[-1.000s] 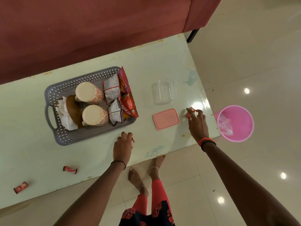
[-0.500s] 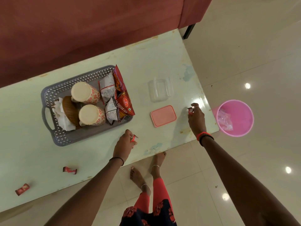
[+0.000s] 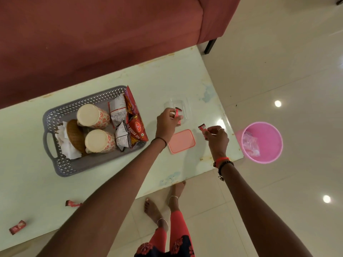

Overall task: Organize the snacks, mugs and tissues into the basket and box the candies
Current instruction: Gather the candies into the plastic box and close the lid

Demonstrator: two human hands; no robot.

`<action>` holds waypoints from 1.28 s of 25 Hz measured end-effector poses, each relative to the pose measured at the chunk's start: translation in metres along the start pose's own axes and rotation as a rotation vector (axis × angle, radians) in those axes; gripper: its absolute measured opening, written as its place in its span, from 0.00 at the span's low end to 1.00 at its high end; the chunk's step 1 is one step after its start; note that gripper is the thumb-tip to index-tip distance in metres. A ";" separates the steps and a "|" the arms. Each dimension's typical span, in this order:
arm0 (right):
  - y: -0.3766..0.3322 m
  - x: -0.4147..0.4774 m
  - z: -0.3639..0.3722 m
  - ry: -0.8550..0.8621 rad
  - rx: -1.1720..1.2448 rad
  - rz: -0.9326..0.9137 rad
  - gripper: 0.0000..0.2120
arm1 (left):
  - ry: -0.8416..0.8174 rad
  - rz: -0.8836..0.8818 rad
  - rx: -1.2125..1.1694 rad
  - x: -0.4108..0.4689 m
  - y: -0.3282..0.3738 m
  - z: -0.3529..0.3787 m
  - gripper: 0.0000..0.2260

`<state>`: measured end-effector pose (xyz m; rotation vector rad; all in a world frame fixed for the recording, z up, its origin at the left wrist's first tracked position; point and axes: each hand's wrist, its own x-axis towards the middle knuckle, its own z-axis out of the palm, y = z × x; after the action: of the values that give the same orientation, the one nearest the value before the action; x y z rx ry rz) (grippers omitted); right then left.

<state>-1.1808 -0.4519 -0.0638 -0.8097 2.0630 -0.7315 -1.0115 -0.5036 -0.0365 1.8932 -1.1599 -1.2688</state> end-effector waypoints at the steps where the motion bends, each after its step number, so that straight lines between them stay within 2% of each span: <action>1: -0.003 0.000 0.000 -0.015 0.007 0.005 0.06 | 0.030 -0.006 0.014 0.012 0.006 0.002 0.12; 7: -0.026 0.005 0.004 -0.057 0.137 0.004 0.08 | -0.019 -0.052 0.127 0.041 0.006 0.004 0.14; 13: -0.059 0.011 0.027 -0.089 0.125 -0.042 0.06 | 0.036 -0.024 0.057 0.011 -0.005 -0.004 0.10; 17: -0.071 0.008 0.041 -0.197 0.081 -0.075 0.12 | 0.112 0.008 -0.053 -0.021 -0.018 -0.018 0.08; 22: -0.061 -0.011 0.043 -0.163 0.080 -0.021 0.11 | 0.151 -0.002 -0.149 -0.065 -0.042 -0.042 0.07; 26: -0.048 -0.052 0.051 -0.138 -0.037 -0.011 0.04 | 0.232 0.032 -0.124 -0.109 -0.080 -0.076 0.04; 28: -0.037 -0.082 0.063 -0.138 -0.117 -0.003 0.07 | 0.274 0.042 -0.084 -0.136 -0.106 -0.095 0.04; 32: -0.013 -0.154 0.110 -0.317 -0.237 0.029 0.10 | 0.441 -0.051 -0.045 -0.189 -0.175 -0.152 0.06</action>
<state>-1.0114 -0.3692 -0.0423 -0.9575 1.8874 -0.3198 -0.8437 -0.2560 -0.0421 2.0427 -0.8481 -0.8313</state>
